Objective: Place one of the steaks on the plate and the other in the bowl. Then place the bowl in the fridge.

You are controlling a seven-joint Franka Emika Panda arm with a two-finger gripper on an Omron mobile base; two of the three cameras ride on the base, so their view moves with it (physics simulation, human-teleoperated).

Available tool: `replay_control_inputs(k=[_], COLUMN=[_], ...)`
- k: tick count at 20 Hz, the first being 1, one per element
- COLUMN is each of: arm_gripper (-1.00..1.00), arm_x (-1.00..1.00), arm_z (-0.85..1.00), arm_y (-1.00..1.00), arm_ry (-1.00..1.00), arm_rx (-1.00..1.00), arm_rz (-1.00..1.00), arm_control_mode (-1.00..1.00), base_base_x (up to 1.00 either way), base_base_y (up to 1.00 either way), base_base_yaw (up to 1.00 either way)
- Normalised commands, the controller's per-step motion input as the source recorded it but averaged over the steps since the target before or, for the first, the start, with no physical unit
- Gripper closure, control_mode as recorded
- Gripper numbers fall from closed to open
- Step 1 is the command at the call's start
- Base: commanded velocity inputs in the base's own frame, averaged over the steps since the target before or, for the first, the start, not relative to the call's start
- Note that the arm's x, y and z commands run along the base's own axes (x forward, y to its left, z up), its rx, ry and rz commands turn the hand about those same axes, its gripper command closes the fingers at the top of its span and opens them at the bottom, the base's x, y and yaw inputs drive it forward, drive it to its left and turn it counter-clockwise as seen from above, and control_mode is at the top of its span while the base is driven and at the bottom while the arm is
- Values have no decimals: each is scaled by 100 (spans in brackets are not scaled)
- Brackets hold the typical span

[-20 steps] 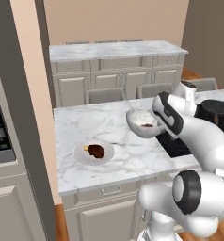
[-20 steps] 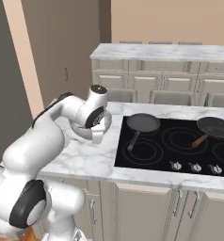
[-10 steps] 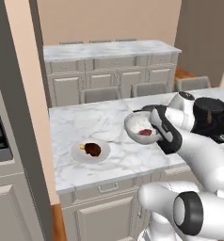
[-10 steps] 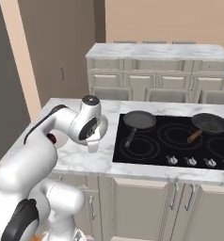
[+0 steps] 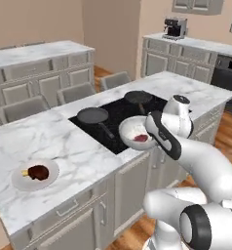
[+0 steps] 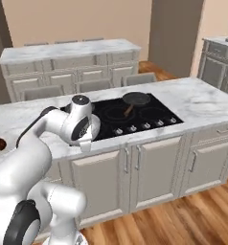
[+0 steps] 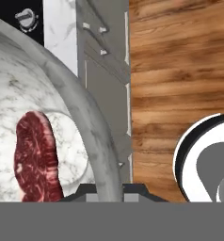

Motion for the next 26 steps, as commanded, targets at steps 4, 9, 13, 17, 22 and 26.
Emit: replay_control_inputs(k=[4, 9, 13, 17, 22, 26], arm_gripper=[100, 100, 100, 100, 100, 100], arm_x=[0, 0, 0, 0, 0, 0], arm_z=[0, 0, 0, 0, 0, 0], arm_y=[0, 0, 0, 0, 0, 0], arm_ry=[0, 0, 0, 0, 0, 0], arm_rx=[0, 0, 0, 0, 0, 0], arm_rz=[0, 0, 0, 0, 0, 0], arm_control_mode=[100, 100, 100, 100, 100, 100], base_base_x=[19, 43, 36, -16, -48, -44], base_base_y=[12, 34, 34, 16, 25, 41], base_base_yaw=[-93, -84, -78, -73, -64, -61])
